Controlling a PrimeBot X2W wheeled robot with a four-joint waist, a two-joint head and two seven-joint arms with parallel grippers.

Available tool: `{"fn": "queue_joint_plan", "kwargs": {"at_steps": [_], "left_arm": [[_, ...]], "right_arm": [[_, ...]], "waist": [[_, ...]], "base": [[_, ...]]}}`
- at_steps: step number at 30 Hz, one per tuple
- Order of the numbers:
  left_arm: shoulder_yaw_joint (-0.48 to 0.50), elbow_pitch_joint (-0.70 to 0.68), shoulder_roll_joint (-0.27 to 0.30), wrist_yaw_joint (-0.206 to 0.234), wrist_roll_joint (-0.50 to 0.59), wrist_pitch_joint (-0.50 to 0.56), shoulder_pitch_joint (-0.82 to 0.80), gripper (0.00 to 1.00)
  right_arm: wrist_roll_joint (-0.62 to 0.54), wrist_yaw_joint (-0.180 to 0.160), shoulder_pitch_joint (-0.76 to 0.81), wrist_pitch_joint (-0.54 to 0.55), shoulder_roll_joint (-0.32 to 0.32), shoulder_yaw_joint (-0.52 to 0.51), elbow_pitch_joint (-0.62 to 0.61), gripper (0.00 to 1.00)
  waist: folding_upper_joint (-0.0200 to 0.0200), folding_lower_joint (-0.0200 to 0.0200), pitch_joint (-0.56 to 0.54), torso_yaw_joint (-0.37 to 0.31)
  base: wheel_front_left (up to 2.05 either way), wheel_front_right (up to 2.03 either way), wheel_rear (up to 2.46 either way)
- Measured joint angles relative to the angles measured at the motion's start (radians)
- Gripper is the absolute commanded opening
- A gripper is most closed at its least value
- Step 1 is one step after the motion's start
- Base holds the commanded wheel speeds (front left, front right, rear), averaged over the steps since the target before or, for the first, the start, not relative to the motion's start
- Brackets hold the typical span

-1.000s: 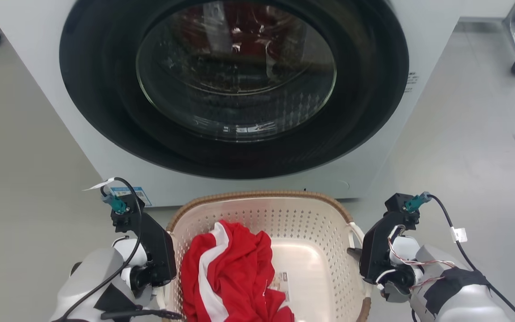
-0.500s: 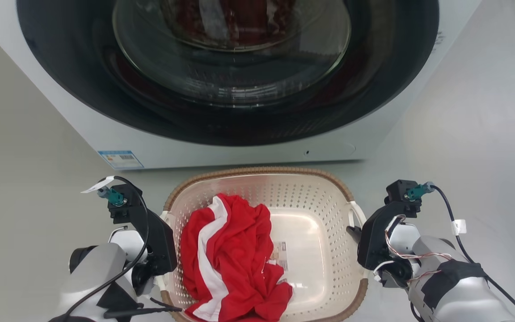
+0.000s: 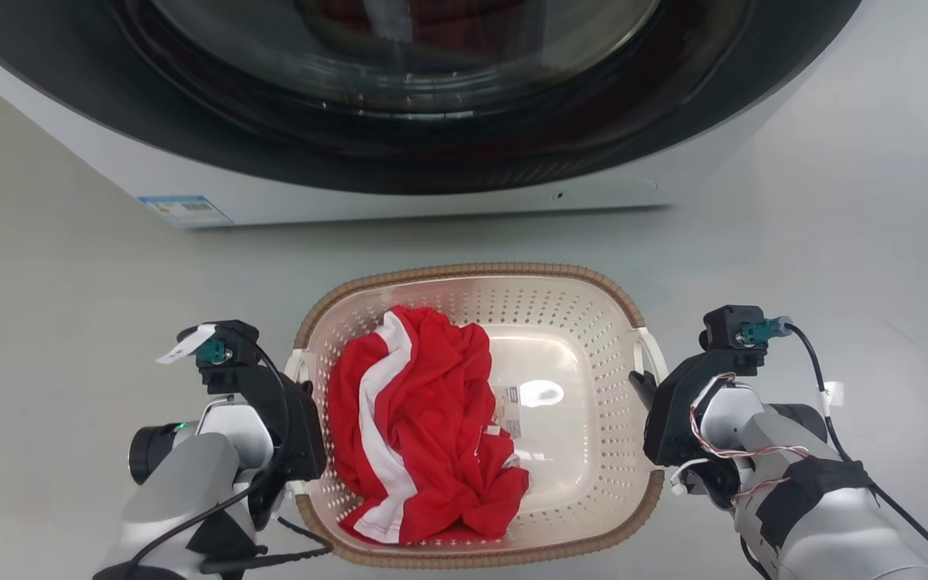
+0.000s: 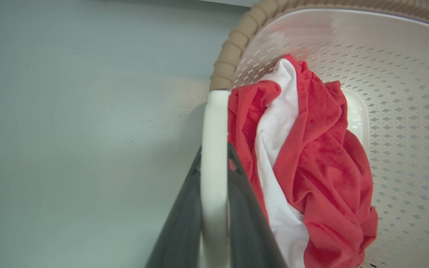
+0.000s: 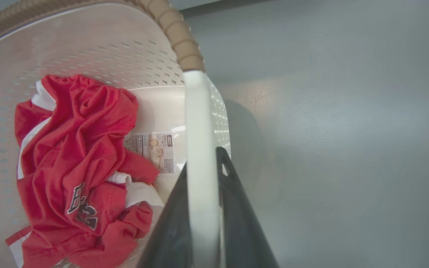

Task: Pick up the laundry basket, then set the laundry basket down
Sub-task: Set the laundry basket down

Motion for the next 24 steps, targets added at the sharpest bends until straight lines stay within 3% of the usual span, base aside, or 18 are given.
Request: {"fn": "queue_joint_plan", "kwargs": {"at_steps": [24], "left_arm": [[-0.035, -0.010, -0.008, 0.025, 0.074, -0.261, -0.048, 0.00]], "right_arm": [[-0.081, -0.027, -0.066, -0.233, -0.001, 0.033, 0.018, 0.00]], "waist": [[0.0000, -0.0001, 0.217, 0.012]], "base": [[0.00, 0.00, 0.00]]}}
